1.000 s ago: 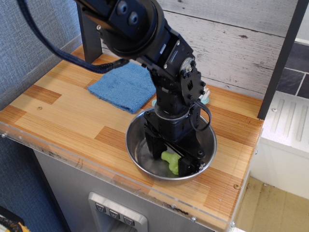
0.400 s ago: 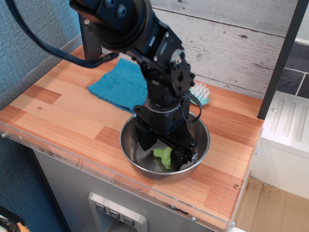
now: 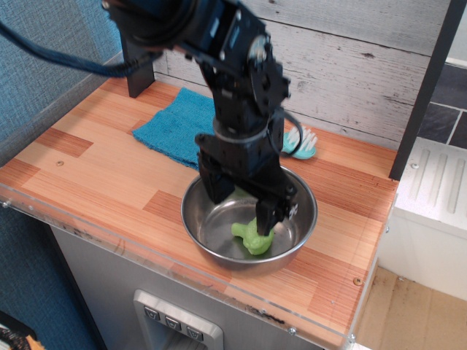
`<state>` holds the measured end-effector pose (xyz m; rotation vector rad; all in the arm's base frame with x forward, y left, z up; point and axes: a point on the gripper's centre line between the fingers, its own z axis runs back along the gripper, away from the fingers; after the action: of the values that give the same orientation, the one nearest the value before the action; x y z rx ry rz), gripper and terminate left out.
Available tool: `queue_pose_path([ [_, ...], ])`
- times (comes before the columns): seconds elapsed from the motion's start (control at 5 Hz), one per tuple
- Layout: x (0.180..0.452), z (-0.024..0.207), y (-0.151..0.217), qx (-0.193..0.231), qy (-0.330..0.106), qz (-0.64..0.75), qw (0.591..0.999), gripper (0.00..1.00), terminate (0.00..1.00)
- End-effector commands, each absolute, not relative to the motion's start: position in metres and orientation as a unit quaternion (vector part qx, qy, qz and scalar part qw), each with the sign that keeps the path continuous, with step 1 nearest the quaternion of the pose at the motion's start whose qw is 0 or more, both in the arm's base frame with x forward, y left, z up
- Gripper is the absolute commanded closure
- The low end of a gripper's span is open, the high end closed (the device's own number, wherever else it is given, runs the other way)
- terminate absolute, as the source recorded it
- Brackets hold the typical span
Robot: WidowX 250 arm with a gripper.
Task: Put the mushroom in the silver bowl
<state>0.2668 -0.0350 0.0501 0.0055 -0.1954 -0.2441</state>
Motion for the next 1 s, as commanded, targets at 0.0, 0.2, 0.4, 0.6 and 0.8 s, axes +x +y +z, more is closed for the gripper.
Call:
queue_pose_path([
  [0.0, 0.266, 0.106, -0.031, -0.013, -0.166, -0.115, 0.979, 0.00, 0.00],
  [0.2, 0.264, 0.132, -0.031, -0.023, -0.187, -0.117, 0.975, 0.00, 0.00],
  [0.4, 0.259, 0.144, -0.025, -0.029, -0.199, -0.105, 0.974, 0.00, 0.00],
  [0.6, 0.259, 0.144, -0.025, -0.029, -0.199, -0.105, 0.974, 0.00, 0.00],
  [0.8, 0.259, 0.144, -0.025, -0.029, -0.199, -0.105, 0.974, 0.00, 0.00],
])
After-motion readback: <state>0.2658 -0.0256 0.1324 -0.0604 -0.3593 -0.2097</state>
